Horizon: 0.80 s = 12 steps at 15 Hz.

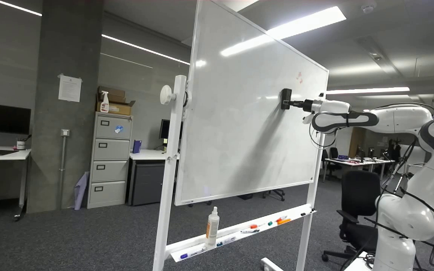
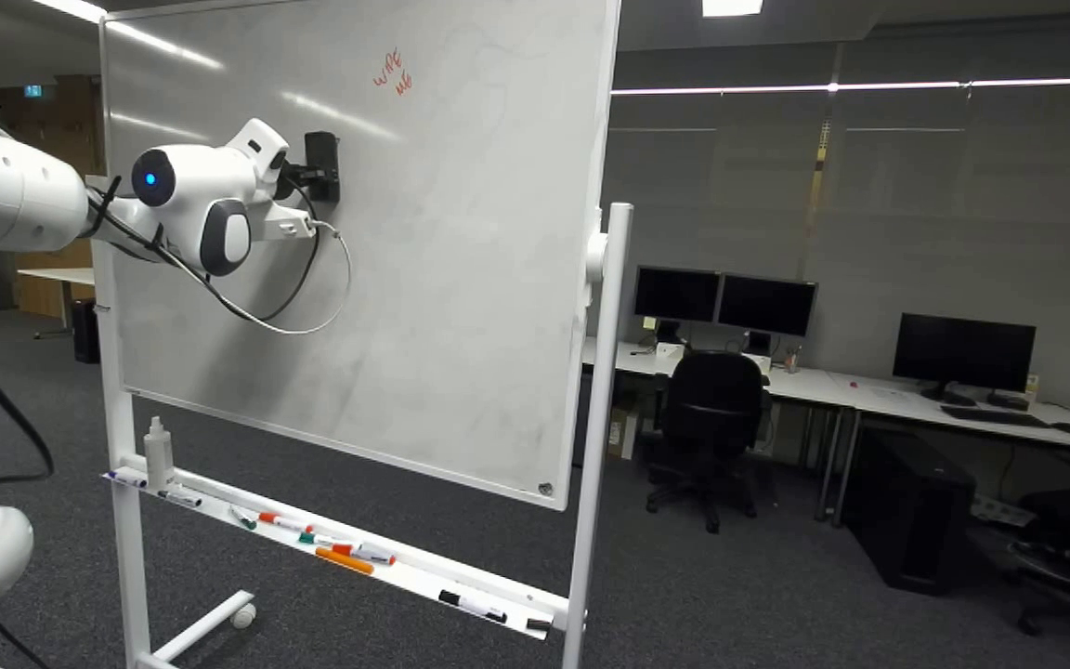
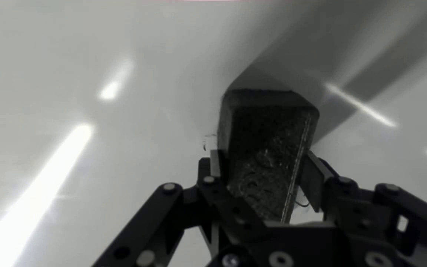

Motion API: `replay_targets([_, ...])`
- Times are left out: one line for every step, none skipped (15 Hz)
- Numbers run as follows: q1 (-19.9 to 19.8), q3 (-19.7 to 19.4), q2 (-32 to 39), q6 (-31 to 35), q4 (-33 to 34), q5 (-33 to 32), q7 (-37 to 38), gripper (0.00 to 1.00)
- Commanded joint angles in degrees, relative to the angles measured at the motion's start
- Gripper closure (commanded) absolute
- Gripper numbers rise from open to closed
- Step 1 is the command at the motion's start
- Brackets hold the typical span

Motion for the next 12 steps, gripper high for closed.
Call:
replay_targets([-0.3, -1.73, 1.04, 0.0, 3.25, 0.55, 0.14, 0.69])
replay_targets([-0.29, -2.18, 1.09, 0.0, 3.52, 0.66, 0.22, 0.69])
replay_targets([-0.28, -2.54, 1.15, 0.0, 3.77, 0.77, 0.27, 0.69])
replay_targets([-0.27, -2.86, 1.23, 0.0, 3.96, 0.86, 0.31, 0.69])
replay_targets([-0.22, -3.1, 1.34, 0.0, 4.11, 0.9, 0.37, 0.69])
replay_targets([-0.11, -3.29, 1.4, 0.0, 4.18, 0.88, 0.38, 0.69])
replay_targets([0.13, -3.38, 1.48, 0.0, 4.24, 0.76, 0.35, 0.69])
replay_targets([0.47, -3.46, 1.53, -0.06, 4.31, 0.59, 0.29, 0.69])
replay_targets([0.86, -3.5, 1.53, -0.31, 4.47, 0.47, 0.28, 0.69])
replay_targets([1.5, -3.66, 1.53, -0.63, 4.79, 0.22, 0.2, 0.69])
replay_targets([2.08, -3.85, 1.43, -1.11, 5.07, -0.04, 0.11, 0.69])
replay_targets([2.71, -4.03, 1.4, -1.7, 5.56, -0.38, -0.04, 0.69])
